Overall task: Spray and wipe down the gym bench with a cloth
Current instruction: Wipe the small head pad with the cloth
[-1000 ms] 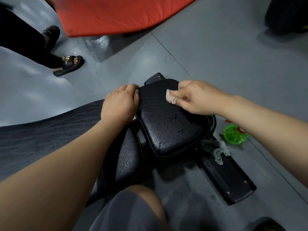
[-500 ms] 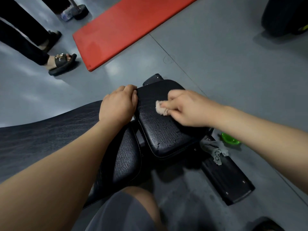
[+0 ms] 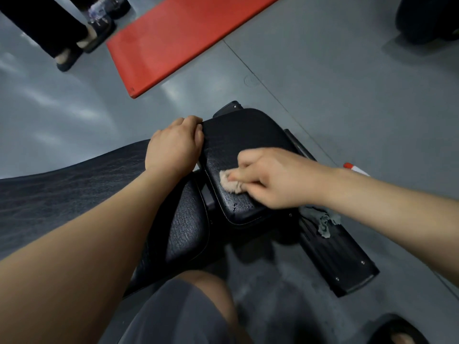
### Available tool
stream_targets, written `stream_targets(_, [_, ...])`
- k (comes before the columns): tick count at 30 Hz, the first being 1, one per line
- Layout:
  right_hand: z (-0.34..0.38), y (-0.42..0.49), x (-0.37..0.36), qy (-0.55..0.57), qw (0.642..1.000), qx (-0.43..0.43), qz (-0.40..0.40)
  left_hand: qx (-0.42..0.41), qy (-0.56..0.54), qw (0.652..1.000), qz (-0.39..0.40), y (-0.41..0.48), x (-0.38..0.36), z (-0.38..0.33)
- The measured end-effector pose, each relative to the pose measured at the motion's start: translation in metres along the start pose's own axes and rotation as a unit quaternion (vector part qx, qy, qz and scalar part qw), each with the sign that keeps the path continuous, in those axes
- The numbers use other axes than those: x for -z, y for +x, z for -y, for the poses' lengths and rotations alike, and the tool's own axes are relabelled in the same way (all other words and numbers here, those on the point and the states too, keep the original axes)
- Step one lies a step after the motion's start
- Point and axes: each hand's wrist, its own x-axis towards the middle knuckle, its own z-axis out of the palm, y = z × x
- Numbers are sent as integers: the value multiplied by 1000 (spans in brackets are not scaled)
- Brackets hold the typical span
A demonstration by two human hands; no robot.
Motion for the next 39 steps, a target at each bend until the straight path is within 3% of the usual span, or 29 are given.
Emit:
stream_targets(3, [-3,-1,-5,-19,1000,18,-4,4,-4,1000,3,-2,0,-1])
stream_targets(8, [-21,9,-4,-76,994,-44,-58,15,-11,1000,6,-2,-1,-2])
stream_targets(14, [18,-6,-13,-11,997,68,39,16,-13,1000,2,-1,-4,-2])
stream_targets(20, [18,25,-16,-45,999,8,-1,12,-15,1000,0,-2,-3,-3])
stream_targets(25, [16,-10,-10,11,996,69,54,7,-9,1000,-9,-2,-3,-1])
stream_targets(29, [20,-1,-20,-38,993,105,24,7,-5,1000,-15,-2,-4,0])
stream_targets(39, [5,-46,-30,-91,991,72,-66,13,24,1000,-16,-2,2,-6])
